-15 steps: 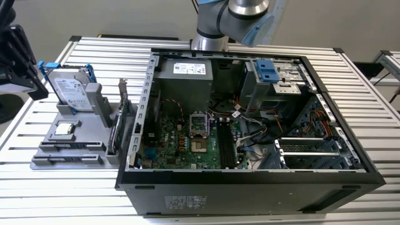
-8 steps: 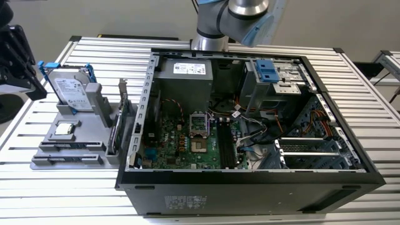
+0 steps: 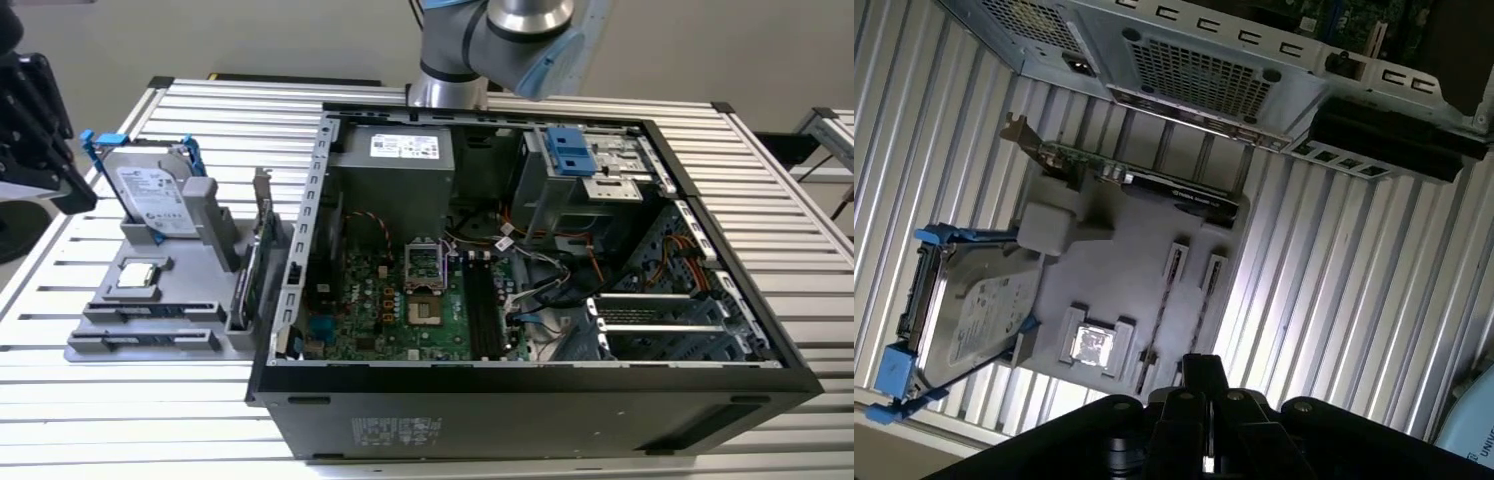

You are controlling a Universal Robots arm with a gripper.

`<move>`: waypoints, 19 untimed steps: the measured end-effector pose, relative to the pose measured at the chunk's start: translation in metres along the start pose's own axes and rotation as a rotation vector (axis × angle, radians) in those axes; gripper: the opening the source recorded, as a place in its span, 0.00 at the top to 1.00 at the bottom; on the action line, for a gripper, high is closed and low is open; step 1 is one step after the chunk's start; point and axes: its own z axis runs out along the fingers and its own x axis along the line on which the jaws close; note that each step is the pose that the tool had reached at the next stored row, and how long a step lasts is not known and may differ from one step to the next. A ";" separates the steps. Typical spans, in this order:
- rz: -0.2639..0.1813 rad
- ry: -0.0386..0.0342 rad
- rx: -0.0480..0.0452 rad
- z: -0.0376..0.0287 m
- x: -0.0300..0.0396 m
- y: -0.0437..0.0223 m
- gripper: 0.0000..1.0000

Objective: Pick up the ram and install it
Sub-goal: 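Pick up the ram and move it above insertion slot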

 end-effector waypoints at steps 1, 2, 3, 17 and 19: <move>0.006 -0.0003 -0.0001 -0.0001 0.0001 -0.0003 1.00; 0.012 -0.0005 -0.0002 -0.0001 0.0001 -0.0006 1.00; 0.017 -0.0007 -0.0004 -0.0001 0.0001 -0.0009 1.00; 0.111 -0.0045 -0.0032 -0.0001 0.0009 -0.0037 1.00; 0.125 -0.0052 -0.0035 -0.0001 0.0010 -0.0040 1.00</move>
